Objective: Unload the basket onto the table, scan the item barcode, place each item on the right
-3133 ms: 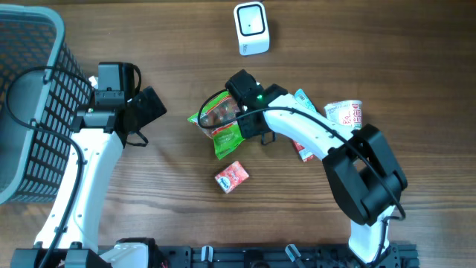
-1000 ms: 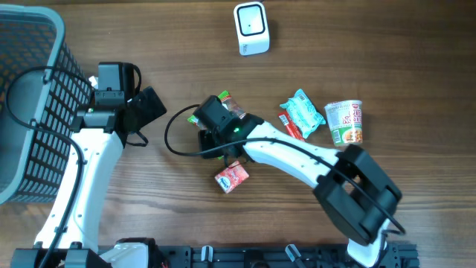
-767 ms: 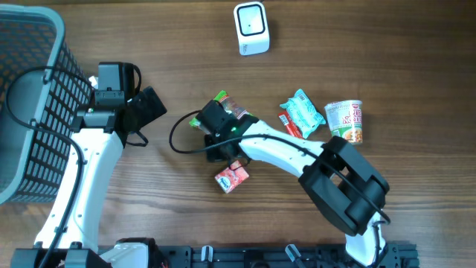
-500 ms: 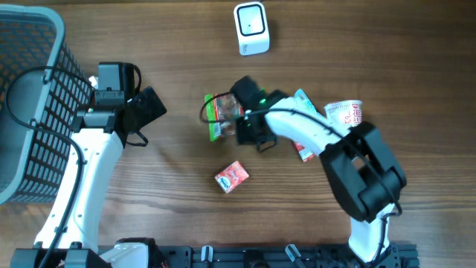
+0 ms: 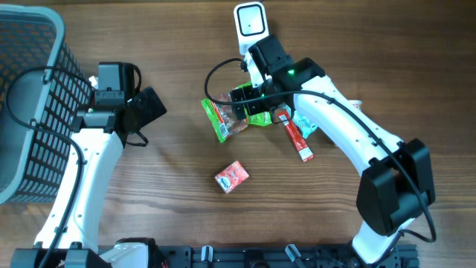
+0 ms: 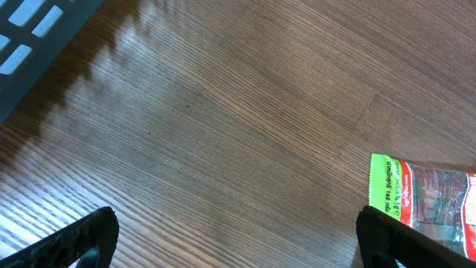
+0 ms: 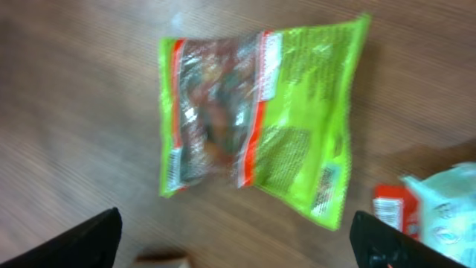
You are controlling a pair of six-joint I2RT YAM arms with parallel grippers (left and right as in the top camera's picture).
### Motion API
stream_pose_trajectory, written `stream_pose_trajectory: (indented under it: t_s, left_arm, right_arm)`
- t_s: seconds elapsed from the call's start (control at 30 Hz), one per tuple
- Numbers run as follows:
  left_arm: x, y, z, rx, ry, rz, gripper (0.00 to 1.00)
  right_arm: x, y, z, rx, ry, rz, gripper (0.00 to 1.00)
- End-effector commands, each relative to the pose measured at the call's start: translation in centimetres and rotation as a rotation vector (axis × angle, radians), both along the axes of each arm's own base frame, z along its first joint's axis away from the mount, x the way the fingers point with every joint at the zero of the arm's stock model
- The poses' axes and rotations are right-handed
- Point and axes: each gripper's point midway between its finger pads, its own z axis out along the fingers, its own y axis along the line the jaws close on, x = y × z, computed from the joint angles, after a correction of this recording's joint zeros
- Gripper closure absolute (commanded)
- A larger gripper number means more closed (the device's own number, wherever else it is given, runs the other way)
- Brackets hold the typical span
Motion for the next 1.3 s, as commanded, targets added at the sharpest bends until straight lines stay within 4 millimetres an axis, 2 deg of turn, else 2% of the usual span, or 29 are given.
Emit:
stream_pose_trajectory:
  t_s: [0.0,0.13,0.27,0.37,0.43,0.67,0.83,0.87,0.9,0.93,1.0,1.07,1.1,1.2,1.27]
  left_arm:
    - [0.0,0.3,0.5,0.006,-0.017,0.013,0.00]
    - [0.0,0.3,0.5,0.006,-0.017,0.013,0.00]
    - [0.0,0.3,0.5,0.006,-0.017,0.013,0.00]
    - [0.0,0.3,0.5,0.006,-0.017,0.013,0.00]
    - [0.0,0.3,0.5,0.006,-0.017,0.013,0.00]
    - [0.0,0.3,0.5,0.006,-0.017,0.013,0.00]
    - [0.0,0.3,0.5,0.006,-0.017,0.013,0.00]
    - [0.0,0.3,0.5,0.006,-0.017,0.013,0.00]
    - [0.0,0.3,0.5,0.006,-0.017,0.013,0.00]
    - [0.0,0.3,0.5,0.006,-0.017,0.013,0.00]
    - [0.0,0.3,0.5,0.006,-0.017,0.013,0.00]
    - [0.0,0.3,0.5,0.006,-0.017,0.013,0.00]
    - [0.0,0.3,0.5,0.006,-0.017,0.013,0.00]
    - [0.0,0.3,0.5,0.006,-0.017,0.013,0.00]
    - [0.0,0.3,0.5,0.006,-0.017,0.013,0.00]
  right_arm:
    - [2.0,-1.0,-1.2,-0.089,-0.068,-0.028,0.01]
    - [3.2,0.1,-3.6,-0.078,-0.076,-0.020,0.00]
    - [3.6,0.4,-6.4,-0.094,-0.047,-0.019,0.00]
    - [2.8,1.5,-8.9,-0.059,0.022,0.011,0.00]
    - [2.5,1.5,-10.4,-0.075,0.047,0.015,0.00]
    - [1.3,1.7,-11.7,-0.085,0.093,-0.023,0.05]
    - [-0.2,1.2,-12.8,-0.089,0.147,-0.025,0.36]
    - [-0.5,1.4,-12.8,-0.077,0.165,-0.025,0.47]
    - [-0.8,1.6,-12.7,-0.060,0.179,-0.018,0.79]
    - [-0.7,1.6,-12.5,-0.052,0.176,-0.013,0.95]
    - [-0.4,2.3,-10.7,0.031,0.166,0.062,0.96]
    - [-0.5,3.5,-6.0,0.216,0.142,0.177,0.96]
    - [-0.4,3.2,-4.1,0.270,0.135,0.182,0.96]
    - [-0.6,1.3,-0.8,0.301,0.114,0.180,0.96]
    - [-1.7,-0.5,1.9,0.290,0.097,0.196,0.96]
